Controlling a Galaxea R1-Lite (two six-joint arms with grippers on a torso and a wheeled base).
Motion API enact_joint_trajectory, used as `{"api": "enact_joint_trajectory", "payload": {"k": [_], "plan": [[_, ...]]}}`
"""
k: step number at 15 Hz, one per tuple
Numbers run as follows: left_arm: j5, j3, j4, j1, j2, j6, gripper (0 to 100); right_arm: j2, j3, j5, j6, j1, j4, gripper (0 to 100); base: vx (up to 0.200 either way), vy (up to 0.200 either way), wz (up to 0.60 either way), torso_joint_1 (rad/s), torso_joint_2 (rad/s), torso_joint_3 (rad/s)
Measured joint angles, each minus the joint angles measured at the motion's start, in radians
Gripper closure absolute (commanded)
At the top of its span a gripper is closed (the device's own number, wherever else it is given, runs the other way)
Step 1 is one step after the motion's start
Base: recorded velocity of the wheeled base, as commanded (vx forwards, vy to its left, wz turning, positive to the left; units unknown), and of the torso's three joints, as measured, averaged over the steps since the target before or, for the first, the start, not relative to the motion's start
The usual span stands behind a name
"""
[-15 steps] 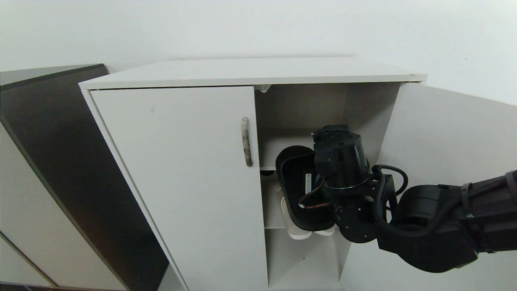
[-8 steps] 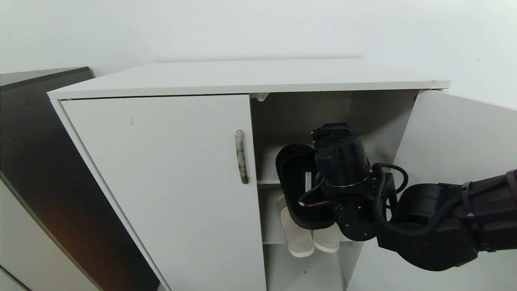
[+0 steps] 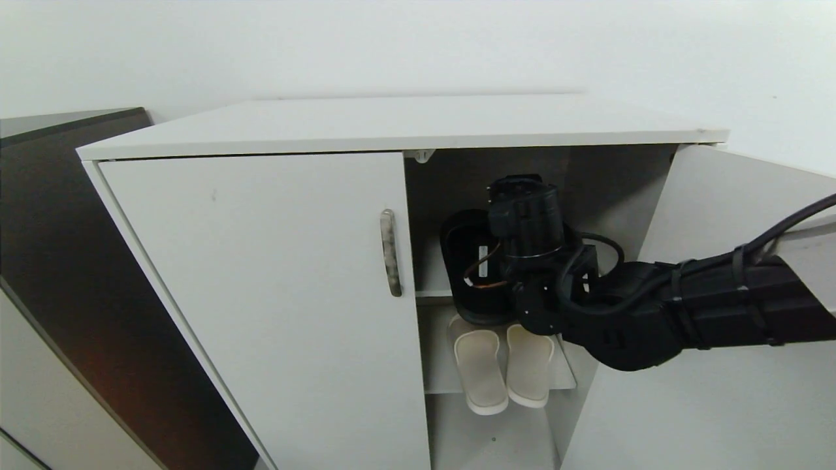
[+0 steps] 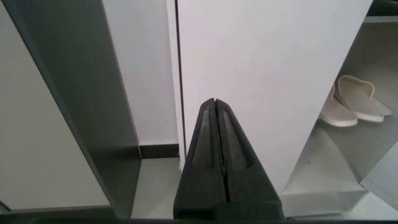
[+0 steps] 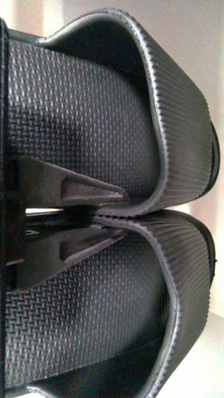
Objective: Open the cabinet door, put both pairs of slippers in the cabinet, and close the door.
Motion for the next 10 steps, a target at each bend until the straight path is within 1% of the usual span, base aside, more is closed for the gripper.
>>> {"api": "enact_joint_trajectory", "payload": {"k": [2, 5, 10], "plan": [[0.000, 0.000, 0.000, 0.000, 0.000, 0.000, 100, 0.035, -0.064, 0.004, -0.013, -0.019, 0.009, 100, 0.000, 0.000, 0.00, 0.000, 0.00, 0.000], [0.000, 0.000, 0.000, 0.000, 0.000, 0.001, 100, 0.064, -0.134, 0.039, -0.015, -0.042, 0.054, 100, 0.000, 0.000, 0.00, 0.000, 0.00, 0.000], [0.000, 0.000, 0.000, 0.000, 0.000, 0.002, 100, 0.101, -0.172, 0.039, -0.014, -0.061, 0.055, 100, 0.000, 0.000, 0.00, 0.000, 0.00, 0.000]]}}
